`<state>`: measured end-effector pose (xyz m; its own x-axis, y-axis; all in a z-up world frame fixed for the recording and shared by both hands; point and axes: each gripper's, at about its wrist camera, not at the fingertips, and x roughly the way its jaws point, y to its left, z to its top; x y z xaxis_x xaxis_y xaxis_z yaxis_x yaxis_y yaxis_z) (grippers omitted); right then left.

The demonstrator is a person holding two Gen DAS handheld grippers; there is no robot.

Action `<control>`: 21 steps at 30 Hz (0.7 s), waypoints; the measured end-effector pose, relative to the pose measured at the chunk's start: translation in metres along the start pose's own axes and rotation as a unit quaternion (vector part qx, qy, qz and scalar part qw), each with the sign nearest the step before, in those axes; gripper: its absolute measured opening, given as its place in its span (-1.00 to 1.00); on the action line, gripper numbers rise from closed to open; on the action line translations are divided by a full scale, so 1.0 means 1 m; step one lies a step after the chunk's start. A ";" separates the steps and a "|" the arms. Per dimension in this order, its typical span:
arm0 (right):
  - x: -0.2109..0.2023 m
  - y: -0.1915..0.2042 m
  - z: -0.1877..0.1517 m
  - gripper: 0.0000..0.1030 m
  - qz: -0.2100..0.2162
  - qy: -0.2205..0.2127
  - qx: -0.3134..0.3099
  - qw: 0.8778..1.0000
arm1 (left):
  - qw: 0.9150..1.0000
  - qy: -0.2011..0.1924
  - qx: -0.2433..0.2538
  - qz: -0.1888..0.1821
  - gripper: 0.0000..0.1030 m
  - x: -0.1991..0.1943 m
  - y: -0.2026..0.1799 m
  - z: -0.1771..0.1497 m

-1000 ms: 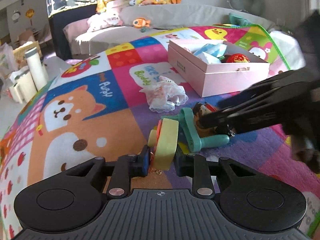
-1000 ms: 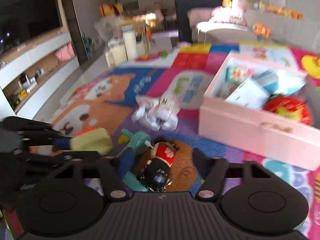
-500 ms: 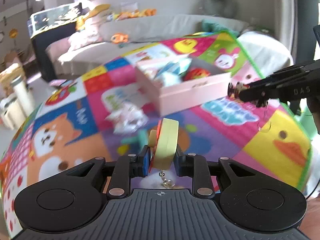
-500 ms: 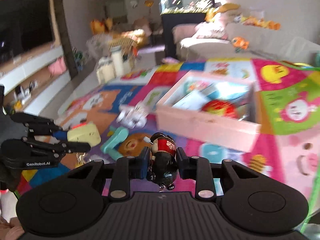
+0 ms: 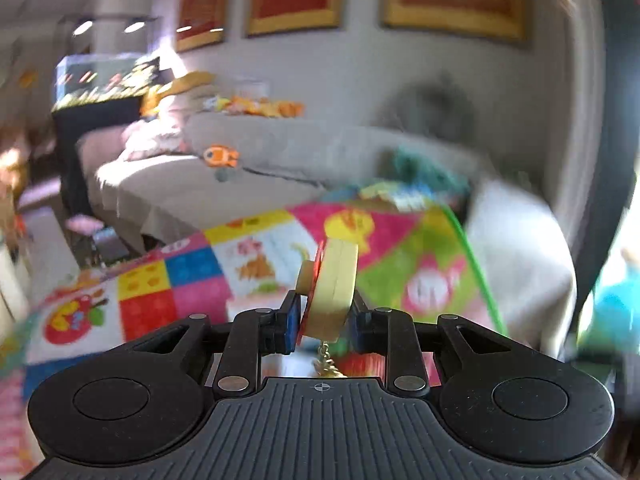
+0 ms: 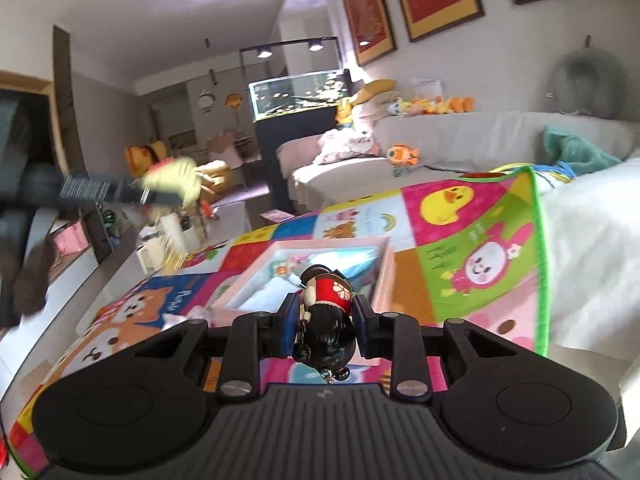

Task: Organize objects
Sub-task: 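Carry the Hello Kitty keychain into the box with the left tool while the right drops the doll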

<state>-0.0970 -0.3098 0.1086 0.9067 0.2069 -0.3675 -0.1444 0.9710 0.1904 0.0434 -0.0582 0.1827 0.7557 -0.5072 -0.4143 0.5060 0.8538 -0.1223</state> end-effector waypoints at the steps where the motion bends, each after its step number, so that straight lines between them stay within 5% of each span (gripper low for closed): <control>1: 0.000 -0.005 -0.001 -0.46 -0.003 0.000 0.001 1.000 | 0.999 -0.018 -0.040 -0.001 -0.46 0.014 0.008 0.008; 3: 0.005 -0.012 -0.003 -0.46 -0.009 0.002 0.005 1.000 | 0.996 -0.044 -0.074 0.010 -0.46 0.040 0.017 0.012; 7: 0.016 -0.020 -0.010 -0.46 -0.018 0.018 0.015 1.000 | 0.997 0.043 -0.061 0.031 -0.46 0.098 0.027 -0.003; 9: 0.020 -0.022 -0.014 -0.46 -0.019 0.024 0.015 0.999 | 0.996 0.057 -0.059 0.036 -0.46 0.103 0.032 -0.019; 13: 0.026 -0.028 -0.014 -0.46 -0.026 0.035 0.027 0.999 | 0.995 0.045 -0.089 0.027 -0.46 0.079 0.049 -0.050; 21: 0.061 -0.014 0.019 -0.46 0.001 0.047 0.022 0.999 | 0.996 0.033 -0.073 0.031 -0.46 -0.013 0.062 -0.140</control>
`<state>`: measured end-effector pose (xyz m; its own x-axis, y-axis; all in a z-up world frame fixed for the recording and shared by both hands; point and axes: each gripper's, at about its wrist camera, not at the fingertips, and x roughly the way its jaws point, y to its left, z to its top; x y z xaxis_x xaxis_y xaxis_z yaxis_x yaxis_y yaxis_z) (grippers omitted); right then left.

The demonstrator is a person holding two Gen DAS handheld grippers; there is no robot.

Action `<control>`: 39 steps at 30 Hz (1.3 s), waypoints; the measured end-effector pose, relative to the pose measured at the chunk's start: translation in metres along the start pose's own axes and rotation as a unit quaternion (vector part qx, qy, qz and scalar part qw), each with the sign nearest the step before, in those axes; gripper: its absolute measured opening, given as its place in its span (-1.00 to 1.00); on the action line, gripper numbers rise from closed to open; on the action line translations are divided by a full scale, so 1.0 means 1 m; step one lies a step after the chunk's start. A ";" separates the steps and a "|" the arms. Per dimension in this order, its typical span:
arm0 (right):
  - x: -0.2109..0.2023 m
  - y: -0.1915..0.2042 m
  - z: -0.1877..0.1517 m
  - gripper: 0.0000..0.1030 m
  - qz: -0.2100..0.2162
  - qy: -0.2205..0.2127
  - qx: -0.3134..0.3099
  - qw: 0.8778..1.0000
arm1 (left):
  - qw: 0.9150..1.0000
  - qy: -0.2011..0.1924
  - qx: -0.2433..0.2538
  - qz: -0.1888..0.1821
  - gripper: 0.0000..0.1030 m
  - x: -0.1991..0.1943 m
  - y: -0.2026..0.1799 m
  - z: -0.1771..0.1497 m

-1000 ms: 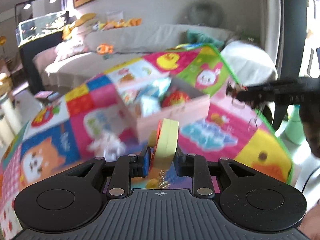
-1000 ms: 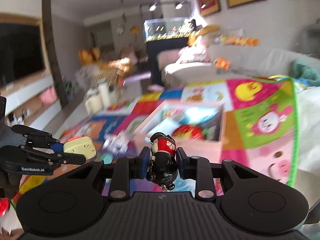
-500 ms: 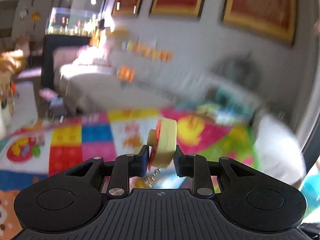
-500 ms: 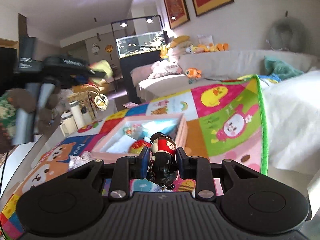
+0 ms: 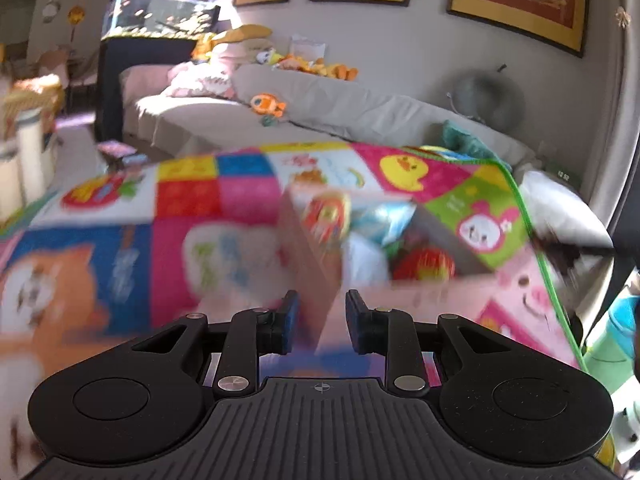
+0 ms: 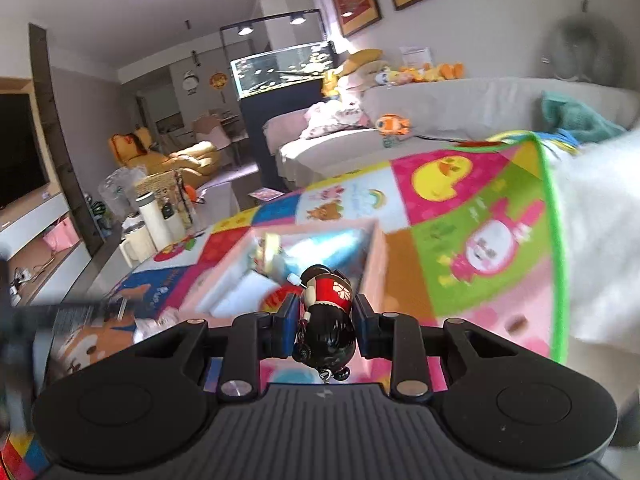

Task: Organize objects
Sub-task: 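Carry the Hello Kitty keychain into the box with the left tool while the right drops the doll, then grasp the teal plastic toy piece with the left tool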

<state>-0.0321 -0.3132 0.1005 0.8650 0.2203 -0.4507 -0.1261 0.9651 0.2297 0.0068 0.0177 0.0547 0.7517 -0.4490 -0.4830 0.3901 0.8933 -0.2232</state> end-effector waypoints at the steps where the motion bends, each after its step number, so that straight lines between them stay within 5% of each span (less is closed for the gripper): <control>1: 0.011 0.003 0.009 -0.46 0.005 0.006 -0.001 1.000 | 1.000 -0.001 -0.014 0.003 -0.46 -0.008 0.008 -0.014; 5: 0.060 0.016 0.042 -0.44 -0.004 0.006 -0.034 0.999 | 0.998 -0.011 -0.056 0.026 -0.46 -0.027 0.034 -0.039; 7: 0.079 0.018 0.057 0.19 -0.035 0.012 -0.042 0.998 | 0.997 -0.016 -0.066 0.033 -0.46 -0.033 0.046 -0.042; 9: 0.079 0.020 0.064 0.54 -0.062 0.001 -0.029 0.998 | 0.996 -0.019 -0.073 0.037 -0.46 -0.038 0.055 -0.043; 15: 0.062 0.053 0.028 0.98 -0.047 0.029 -0.069 0.996 | 0.994 -0.014 -0.104 0.039 -0.46 -0.038 0.069 -0.049; 24: 0.071 0.125 -0.077 1.00 0.009 0.135 -0.156 0.978 | 0.996 0.021 -0.077 0.048 -0.46 -0.025 0.047 -0.042; 33: 0.081 0.129 -0.099 1.00 0.001 0.141 -0.159 0.977 | 0.996 0.030 -0.066 0.059 -0.46 -0.021 0.038 -0.038; 39: 0.084 0.118 -0.102 1.00 0.004 0.151 -0.135 0.979 | 0.997 0.000 -0.054 0.056 -0.46 -0.014 0.037 -0.012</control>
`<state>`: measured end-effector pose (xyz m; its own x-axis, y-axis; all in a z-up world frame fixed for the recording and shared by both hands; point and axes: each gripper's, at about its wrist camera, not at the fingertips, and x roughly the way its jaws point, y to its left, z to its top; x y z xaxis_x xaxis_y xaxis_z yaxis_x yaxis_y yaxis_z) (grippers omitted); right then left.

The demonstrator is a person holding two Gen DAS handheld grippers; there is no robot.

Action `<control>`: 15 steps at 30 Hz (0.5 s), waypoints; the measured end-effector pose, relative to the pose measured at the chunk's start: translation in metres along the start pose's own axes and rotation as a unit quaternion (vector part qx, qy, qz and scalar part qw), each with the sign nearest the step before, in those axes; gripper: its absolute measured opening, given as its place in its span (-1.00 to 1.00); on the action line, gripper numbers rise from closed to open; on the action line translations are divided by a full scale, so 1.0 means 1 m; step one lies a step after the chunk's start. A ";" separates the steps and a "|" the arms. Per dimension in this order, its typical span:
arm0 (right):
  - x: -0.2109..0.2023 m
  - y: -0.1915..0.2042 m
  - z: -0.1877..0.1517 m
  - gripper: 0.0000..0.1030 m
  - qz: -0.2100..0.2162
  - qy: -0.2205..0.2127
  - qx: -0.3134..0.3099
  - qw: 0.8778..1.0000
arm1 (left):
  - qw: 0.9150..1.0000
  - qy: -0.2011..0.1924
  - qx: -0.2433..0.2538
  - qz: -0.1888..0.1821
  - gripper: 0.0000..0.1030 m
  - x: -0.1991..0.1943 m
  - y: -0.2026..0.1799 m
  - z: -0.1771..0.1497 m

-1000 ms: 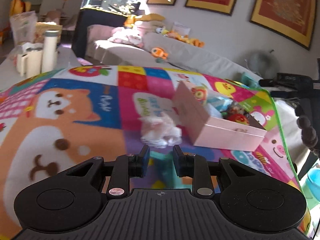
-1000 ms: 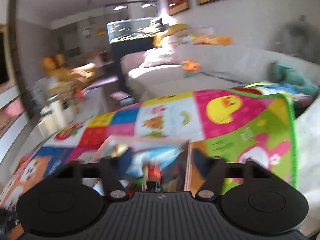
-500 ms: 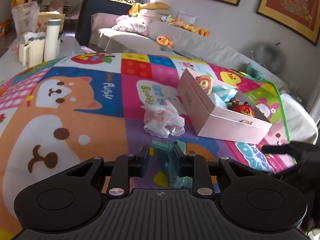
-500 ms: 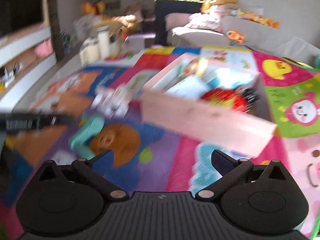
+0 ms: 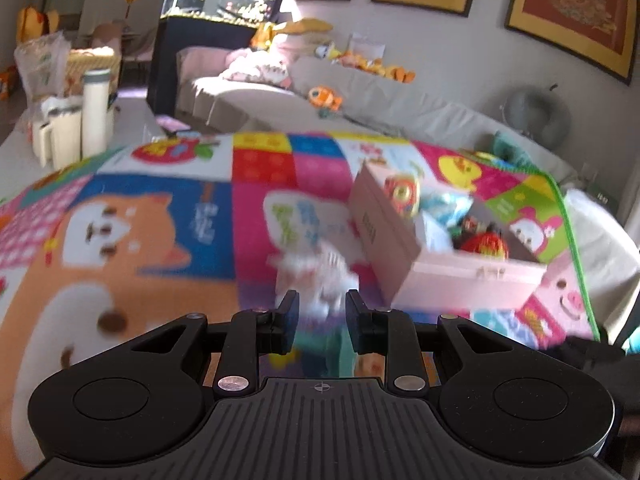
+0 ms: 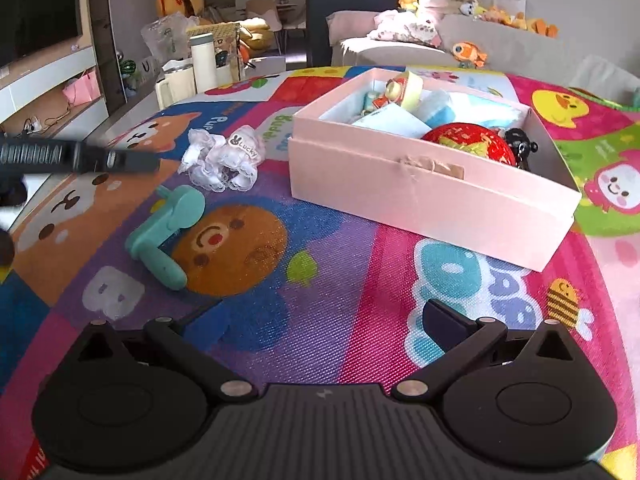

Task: Organize objects
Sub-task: 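Grasp the teal plastic toy piece with the left tool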

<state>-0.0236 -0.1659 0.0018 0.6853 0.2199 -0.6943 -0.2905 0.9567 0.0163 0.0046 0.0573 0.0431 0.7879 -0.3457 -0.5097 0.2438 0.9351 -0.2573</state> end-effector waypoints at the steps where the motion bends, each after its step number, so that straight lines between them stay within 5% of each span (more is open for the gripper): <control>1: 0.001 0.001 0.000 1.00 -0.001 0.000 -0.001 1.000 | 1.000 0.000 -0.009 0.002 -0.46 0.004 0.001 0.006; 5: -0.003 0.007 -0.003 1.00 -0.004 -0.011 -0.019 1.000 | 1.000 0.008 -0.016 0.004 -0.46 0.004 -0.004 0.010; 10: 0.001 0.003 -0.001 1.00 0.019 -0.002 -0.011 1.000 | 0.999 0.047 0.024 -0.012 -0.46 0.001 -0.017 -0.025; 15: 0.000 0.006 -0.002 1.00 0.013 -0.002 -0.015 1.000 | 0.996 0.050 0.060 0.053 -0.36 0.013 -0.020 -0.039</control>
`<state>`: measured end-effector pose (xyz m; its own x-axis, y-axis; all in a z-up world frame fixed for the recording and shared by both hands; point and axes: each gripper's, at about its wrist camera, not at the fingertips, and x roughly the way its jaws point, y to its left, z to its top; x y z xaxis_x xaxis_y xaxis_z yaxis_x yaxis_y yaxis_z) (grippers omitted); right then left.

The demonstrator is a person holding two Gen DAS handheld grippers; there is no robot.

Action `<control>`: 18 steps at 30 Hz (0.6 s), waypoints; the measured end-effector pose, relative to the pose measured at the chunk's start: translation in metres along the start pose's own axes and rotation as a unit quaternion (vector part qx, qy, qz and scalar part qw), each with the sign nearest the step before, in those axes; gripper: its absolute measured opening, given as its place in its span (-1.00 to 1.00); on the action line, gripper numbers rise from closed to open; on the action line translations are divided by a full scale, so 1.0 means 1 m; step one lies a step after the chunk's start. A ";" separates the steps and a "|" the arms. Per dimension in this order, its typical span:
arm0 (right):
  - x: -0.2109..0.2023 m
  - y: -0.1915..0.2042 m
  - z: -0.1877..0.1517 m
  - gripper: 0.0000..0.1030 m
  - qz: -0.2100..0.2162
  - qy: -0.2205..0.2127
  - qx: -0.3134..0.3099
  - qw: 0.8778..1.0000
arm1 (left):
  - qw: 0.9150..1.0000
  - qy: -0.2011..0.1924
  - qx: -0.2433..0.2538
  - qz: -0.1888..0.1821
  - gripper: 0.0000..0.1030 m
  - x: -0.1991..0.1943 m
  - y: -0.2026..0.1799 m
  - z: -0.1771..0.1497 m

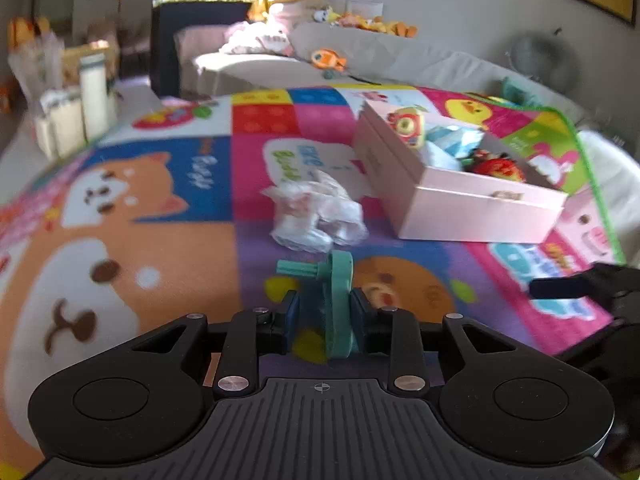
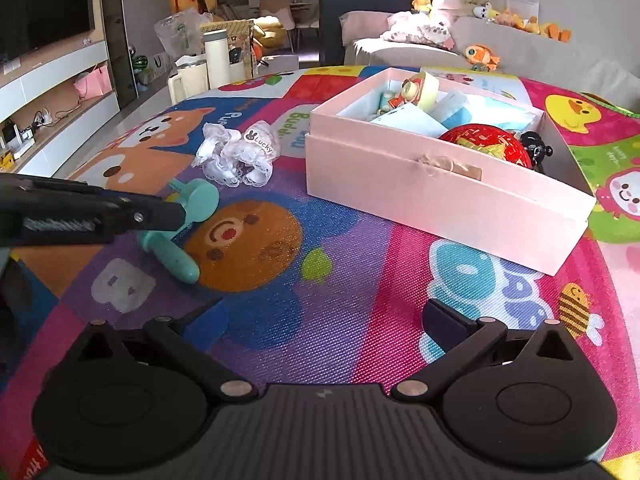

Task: Organize objects
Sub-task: 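Grasp the teal plastic toy piece with the left tool, then grasp the white lace Lucky pouch with the right tool while the left holds the teal piece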

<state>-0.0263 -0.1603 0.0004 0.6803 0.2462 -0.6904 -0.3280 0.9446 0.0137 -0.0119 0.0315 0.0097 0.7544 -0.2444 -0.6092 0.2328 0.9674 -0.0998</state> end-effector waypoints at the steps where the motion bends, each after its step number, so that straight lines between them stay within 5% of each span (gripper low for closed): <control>1: 0.000 0.000 0.000 1.00 -0.001 0.000 0.000 1.000 | 1.000 -0.004 0.010 0.019 -0.38 -0.001 0.001 0.001; 4: -0.001 0.001 0.000 1.00 -0.007 -0.001 -0.001 1.000 | 0.998 -0.022 0.015 0.062 -0.42 -0.007 0.018 0.002; 10: -0.014 0.012 0.038 0.99 0.010 -0.049 -0.007 0.999 | 0.997 -0.029 -0.044 0.048 -0.42 -0.012 0.056 -0.008; 11: -0.013 0.018 0.050 0.96 0.012 -0.054 -0.017 0.998 | 0.997 -0.031 -0.050 0.042 -0.42 -0.012 0.058 -0.009; 13: -0.006 0.033 0.074 0.54 0.015 -0.060 -0.045 0.997 | 0.997 -0.025 -0.061 0.036 -0.43 -0.010 0.061 -0.008; 18: 0.032 0.073 0.115 0.45 0.015 -0.065 -0.088 0.994 | 0.997 -0.026 -0.069 0.033 -0.43 -0.008 0.062 -0.008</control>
<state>0.0470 -0.0584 0.0628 0.7435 0.3109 -0.5921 -0.4513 0.8866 -0.1013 -0.0081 0.0937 0.0023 0.7972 -0.1804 -0.5761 0.0982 0.9804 -0.1711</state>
